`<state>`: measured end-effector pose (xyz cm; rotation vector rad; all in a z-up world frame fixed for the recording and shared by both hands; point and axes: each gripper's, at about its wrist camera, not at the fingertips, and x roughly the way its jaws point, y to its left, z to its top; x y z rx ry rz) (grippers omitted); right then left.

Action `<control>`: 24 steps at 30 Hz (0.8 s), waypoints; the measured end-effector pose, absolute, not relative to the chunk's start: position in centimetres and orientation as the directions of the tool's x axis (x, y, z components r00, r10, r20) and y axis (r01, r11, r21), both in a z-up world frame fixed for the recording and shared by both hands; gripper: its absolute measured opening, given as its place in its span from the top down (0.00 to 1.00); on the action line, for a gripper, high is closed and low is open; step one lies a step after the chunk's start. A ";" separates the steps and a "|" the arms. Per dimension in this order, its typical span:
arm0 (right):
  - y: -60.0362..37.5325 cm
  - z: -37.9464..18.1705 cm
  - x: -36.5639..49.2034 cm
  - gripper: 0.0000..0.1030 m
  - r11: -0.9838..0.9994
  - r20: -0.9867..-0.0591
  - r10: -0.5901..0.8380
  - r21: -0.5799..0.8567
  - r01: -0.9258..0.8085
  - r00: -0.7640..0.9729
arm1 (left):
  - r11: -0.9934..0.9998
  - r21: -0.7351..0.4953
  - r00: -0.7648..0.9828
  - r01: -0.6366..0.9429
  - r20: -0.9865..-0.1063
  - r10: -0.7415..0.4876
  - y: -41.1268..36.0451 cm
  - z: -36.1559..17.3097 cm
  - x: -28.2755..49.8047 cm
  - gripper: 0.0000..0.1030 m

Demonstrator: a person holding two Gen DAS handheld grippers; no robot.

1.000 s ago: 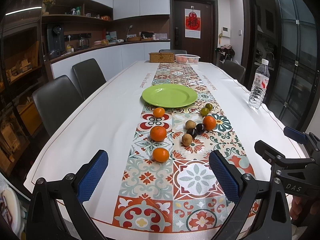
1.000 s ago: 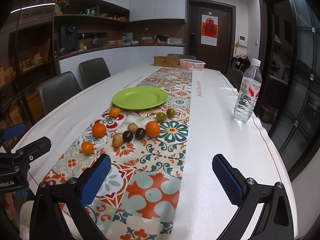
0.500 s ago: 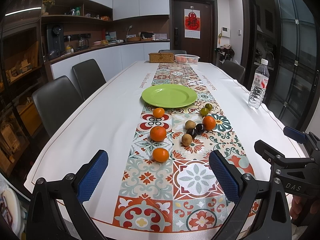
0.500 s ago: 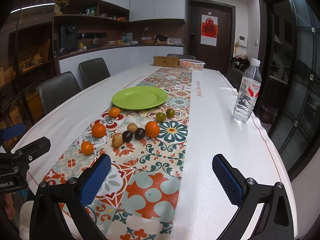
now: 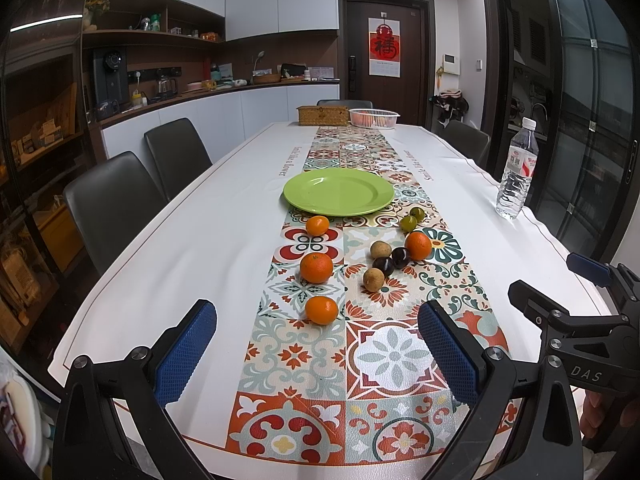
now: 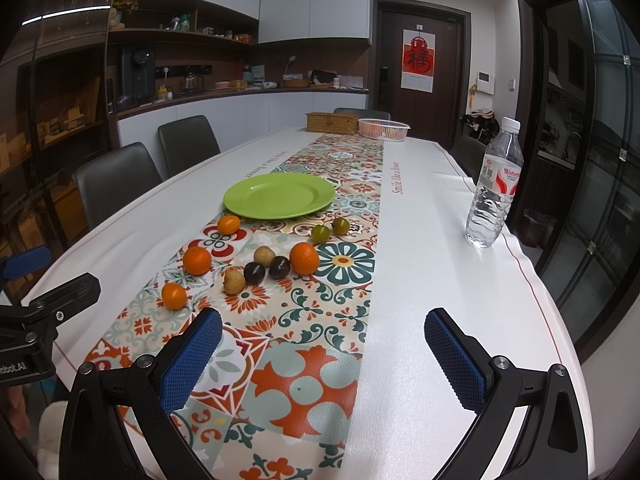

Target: Organize fruits

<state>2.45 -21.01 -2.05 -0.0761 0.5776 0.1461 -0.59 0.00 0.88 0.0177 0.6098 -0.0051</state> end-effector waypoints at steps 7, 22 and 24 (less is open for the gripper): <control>-20.9 -2.0 2.5 0.01 0.986 -0.547 0.120 -0.032 -0.164 0.828 | 1.000 0.015 0.820 0.010 -0.572 0.000 0.0 0.8 -0.6 0.00; -19.2 -2.2 3.8 0.01 0.971 -0.555 0.151 -0.073 -0.229 0.818 | 1.000 0.020 0.818 0.018 -0.575 -0.004 0.1 0.5 0.0 0.04; -18.6 -2.3 4.2 0.01 0.967 -0.550 0.149 -0.095 -0.239 0.822 | 0.999 0.040 0.833 0.027 -0.554 0.000 0.4 0.6 0.4 0.04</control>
